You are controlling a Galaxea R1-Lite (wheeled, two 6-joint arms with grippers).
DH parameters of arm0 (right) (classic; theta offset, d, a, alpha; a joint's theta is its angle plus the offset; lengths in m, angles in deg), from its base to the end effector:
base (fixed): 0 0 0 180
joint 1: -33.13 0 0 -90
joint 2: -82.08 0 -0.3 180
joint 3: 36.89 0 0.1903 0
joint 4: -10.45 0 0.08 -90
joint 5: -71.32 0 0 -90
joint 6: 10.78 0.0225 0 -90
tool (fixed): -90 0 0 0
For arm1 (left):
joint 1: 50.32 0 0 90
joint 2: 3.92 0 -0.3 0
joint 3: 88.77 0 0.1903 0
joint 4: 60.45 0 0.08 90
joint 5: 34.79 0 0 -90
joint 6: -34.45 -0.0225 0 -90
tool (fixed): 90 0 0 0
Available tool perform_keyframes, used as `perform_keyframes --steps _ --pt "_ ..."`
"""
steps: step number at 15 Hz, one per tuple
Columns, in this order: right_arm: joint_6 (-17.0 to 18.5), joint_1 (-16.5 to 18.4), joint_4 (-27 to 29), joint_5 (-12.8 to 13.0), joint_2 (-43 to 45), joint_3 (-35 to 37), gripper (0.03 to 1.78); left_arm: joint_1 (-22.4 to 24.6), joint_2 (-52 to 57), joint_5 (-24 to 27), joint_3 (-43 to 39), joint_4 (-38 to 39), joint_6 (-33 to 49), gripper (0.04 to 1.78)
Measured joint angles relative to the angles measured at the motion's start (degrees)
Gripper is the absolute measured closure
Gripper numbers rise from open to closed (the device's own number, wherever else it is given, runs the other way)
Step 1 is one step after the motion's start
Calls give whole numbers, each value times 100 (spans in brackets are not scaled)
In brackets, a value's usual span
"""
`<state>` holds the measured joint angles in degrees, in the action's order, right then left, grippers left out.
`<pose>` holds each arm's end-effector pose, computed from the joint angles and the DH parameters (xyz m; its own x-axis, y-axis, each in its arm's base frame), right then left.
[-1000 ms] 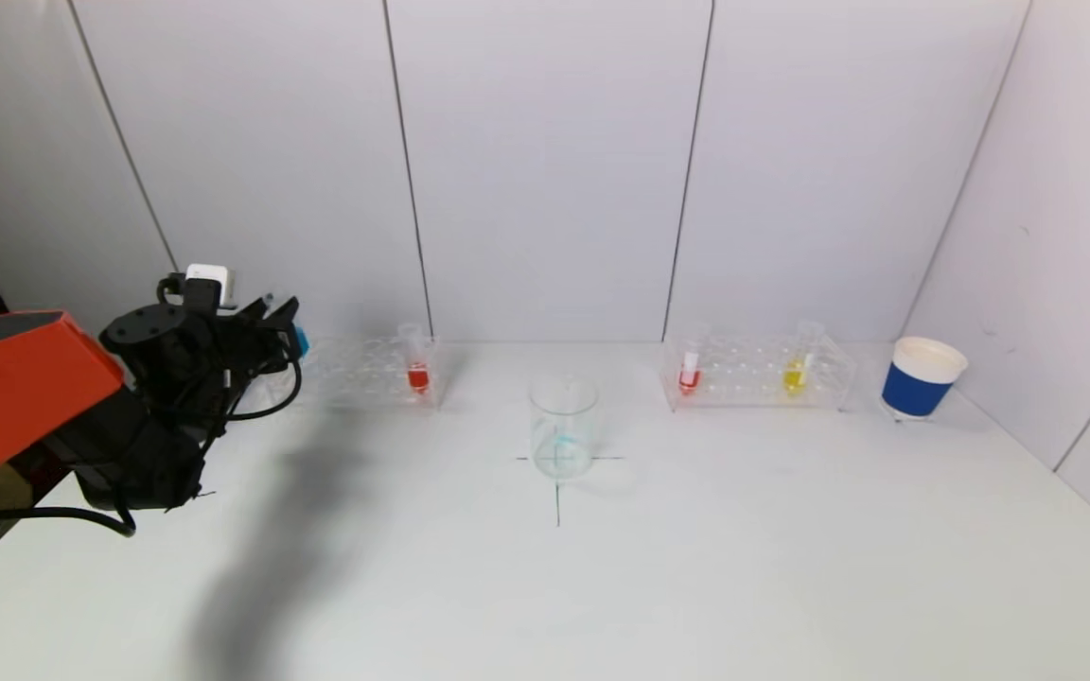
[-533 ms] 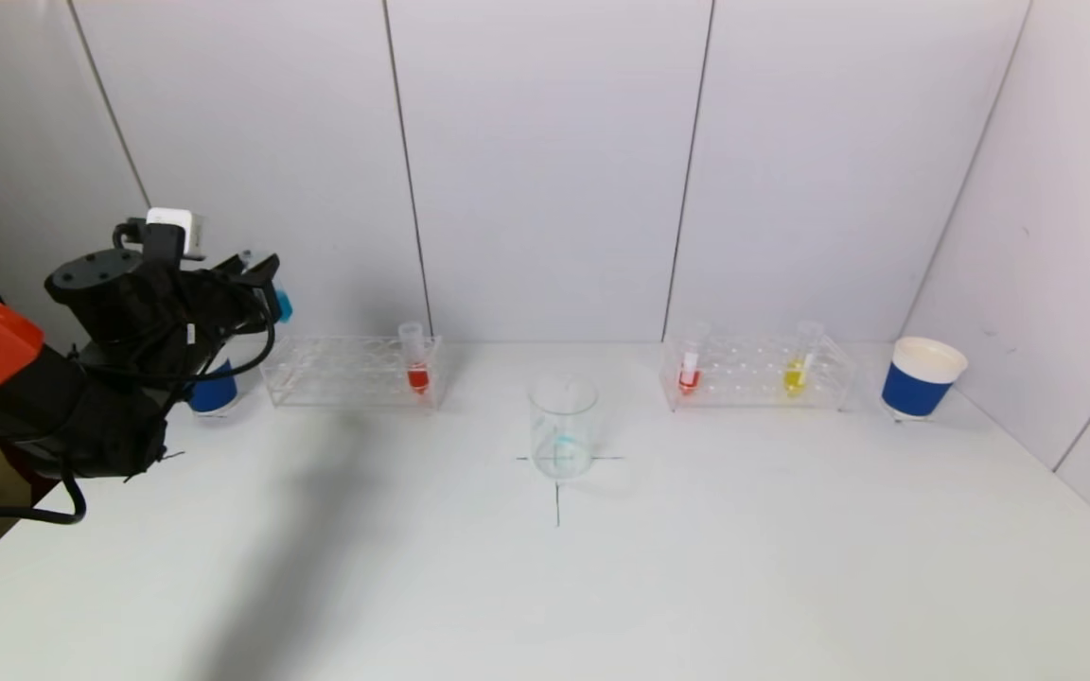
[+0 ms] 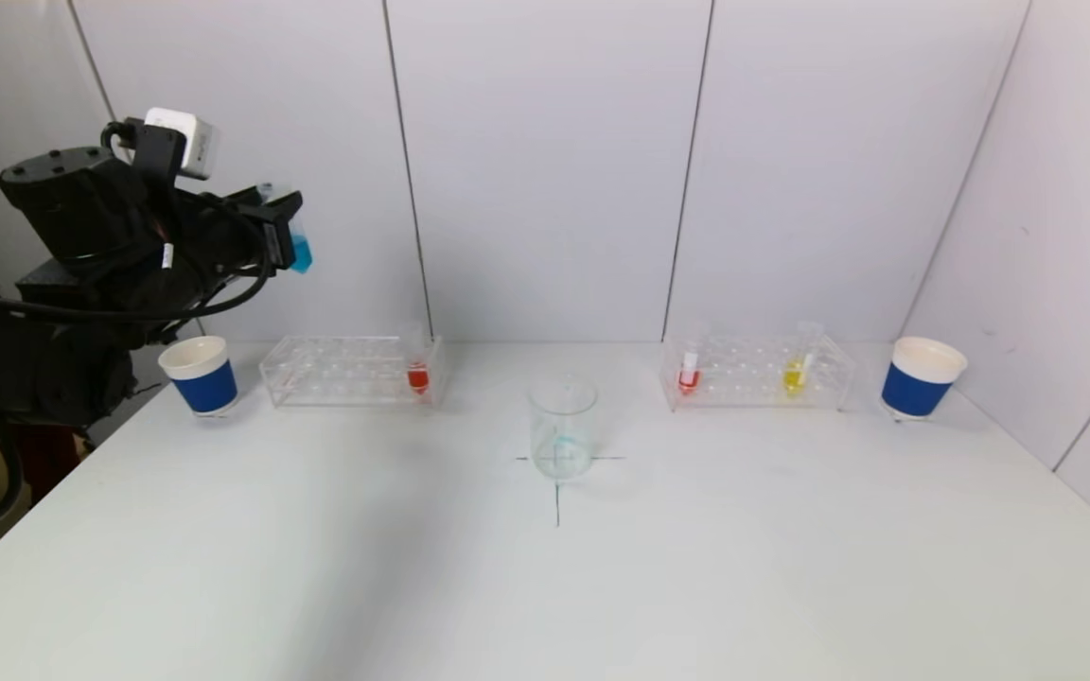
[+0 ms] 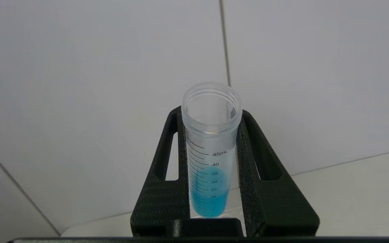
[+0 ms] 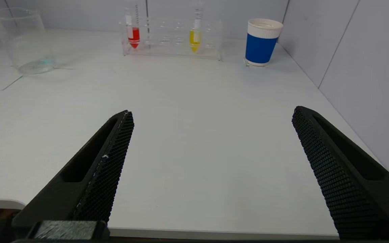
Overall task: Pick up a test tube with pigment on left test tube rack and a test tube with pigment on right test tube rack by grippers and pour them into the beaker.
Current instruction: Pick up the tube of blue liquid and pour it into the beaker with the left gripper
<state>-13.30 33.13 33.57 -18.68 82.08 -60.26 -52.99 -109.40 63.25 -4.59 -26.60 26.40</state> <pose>-0.0228 0.0000 0.0759 1.0000 0.0000 0.0044 0.0002 0.9990 -0.0440 0.3567 -0.0198 0.2422 0.9589 -0.1847 0.2152 0.1503 0.9745 0.1668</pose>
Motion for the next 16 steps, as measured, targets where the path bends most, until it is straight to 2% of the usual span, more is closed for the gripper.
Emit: perform_keyframes --steps 4,6,12,16 --pt "0 0 0 0 0 0 10 -581 358 451 379 -891 -269 139" --pt "0 0 2 2 0 0 10 -894 436 568 549 -1103 -427 139" --pt "0 0 2 0 0 0 10 -1681 334 1084 625 -1147 -1369 139" --pt "0 0 0 0 0 0 10 -1830 39 1673 435 -1145 -2422 139"
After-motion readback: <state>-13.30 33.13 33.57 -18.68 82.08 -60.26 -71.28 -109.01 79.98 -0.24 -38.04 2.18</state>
